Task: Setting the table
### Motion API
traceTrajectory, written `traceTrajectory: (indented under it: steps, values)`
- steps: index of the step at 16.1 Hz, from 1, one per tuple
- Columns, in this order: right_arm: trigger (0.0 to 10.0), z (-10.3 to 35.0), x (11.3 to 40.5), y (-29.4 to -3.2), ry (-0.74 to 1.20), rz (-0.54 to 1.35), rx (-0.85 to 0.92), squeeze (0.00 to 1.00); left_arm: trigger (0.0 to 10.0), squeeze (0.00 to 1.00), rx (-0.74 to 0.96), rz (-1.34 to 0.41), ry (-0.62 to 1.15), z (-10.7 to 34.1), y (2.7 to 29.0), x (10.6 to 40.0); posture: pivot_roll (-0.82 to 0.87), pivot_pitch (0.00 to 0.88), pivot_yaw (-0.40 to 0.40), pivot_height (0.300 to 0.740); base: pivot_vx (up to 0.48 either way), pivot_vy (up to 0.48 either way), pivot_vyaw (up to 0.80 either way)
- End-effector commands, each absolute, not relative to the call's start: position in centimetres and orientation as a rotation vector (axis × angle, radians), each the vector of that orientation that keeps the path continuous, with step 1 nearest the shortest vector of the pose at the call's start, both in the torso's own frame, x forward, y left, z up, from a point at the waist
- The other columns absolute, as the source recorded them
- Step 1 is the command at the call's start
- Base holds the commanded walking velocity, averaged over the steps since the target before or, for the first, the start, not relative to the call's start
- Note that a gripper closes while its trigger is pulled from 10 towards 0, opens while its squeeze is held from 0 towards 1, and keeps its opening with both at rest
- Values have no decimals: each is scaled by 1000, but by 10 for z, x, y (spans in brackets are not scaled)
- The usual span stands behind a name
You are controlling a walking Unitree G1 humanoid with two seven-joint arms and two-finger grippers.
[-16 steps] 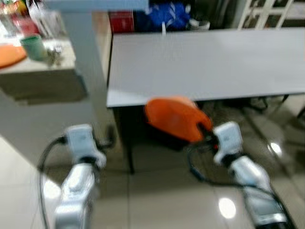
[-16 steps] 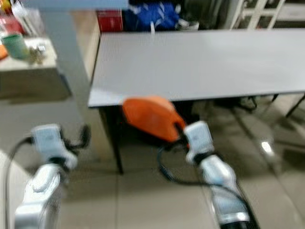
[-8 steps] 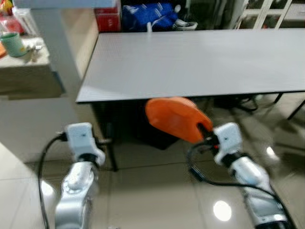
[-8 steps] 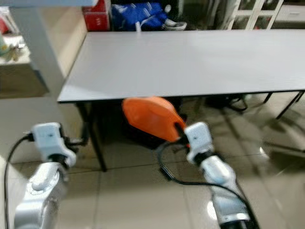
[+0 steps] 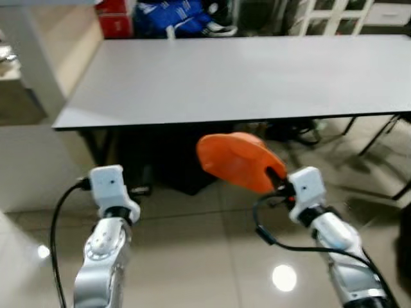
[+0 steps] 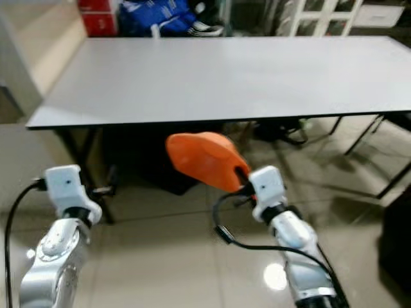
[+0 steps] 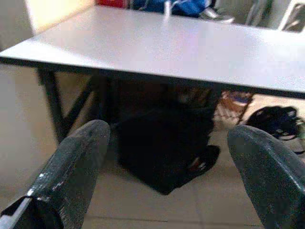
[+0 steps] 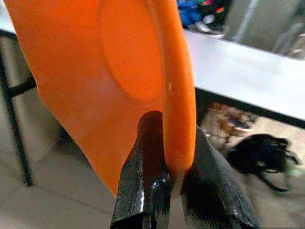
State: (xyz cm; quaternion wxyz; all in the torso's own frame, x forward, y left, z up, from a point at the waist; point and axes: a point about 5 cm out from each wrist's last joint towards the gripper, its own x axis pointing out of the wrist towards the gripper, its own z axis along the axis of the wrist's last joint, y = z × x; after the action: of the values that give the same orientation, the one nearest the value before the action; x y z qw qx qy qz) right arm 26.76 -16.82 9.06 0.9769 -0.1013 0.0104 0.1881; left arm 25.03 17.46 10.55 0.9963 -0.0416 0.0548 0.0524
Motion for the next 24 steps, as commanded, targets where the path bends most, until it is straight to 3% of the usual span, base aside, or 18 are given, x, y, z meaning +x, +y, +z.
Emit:
traceTrajectory:
  steps: [1,6,24]
  values:
    - [0,100,270,-162,-37,394,-196,0,10000,1000,-66,135,116,105,183,250,-138,0,30,740,247,-409,0]
    - [0,98,269,-162,-31,399,-199,0,10000,1000,-47,150,100,110,187,252,-138,0,30,740,100,-162,0]
    - [0,96,270,-158,-31,412,-196,0,10000,1000,-12,153,81,117,187,258,-137,0,33,740,477,0,0]
